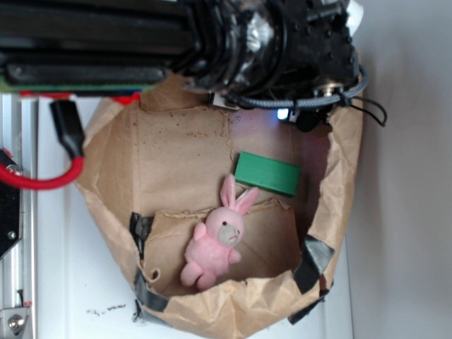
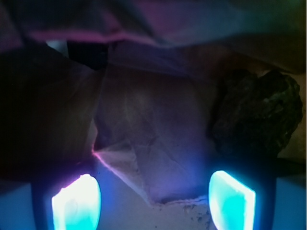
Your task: Grab the rock.
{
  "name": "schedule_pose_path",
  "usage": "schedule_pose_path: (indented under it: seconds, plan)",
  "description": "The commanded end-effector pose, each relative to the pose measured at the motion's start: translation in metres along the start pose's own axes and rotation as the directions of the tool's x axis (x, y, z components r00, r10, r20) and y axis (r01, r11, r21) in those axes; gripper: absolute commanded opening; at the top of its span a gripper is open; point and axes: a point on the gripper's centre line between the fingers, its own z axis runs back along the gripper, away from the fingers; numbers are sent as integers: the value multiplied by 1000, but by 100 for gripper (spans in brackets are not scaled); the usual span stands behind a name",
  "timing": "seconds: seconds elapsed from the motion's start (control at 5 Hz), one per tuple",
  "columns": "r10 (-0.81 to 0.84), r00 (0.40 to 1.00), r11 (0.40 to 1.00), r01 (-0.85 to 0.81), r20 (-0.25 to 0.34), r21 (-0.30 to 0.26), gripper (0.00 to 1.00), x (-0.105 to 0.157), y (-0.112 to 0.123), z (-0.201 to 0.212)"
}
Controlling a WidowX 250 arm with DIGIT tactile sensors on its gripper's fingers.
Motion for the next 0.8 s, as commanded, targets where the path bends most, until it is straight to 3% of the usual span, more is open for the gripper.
schedule_pose_path:
  seconds: [0.0,0.2,0.6]
  plan:
    - [90,995,991,-95,-49,-96,100,41,12,42]
    - [17,997,988,-29,-79,-155,100,29,33,55]
    - [17,997,988,-29,-79,-155,100,29,33,55]
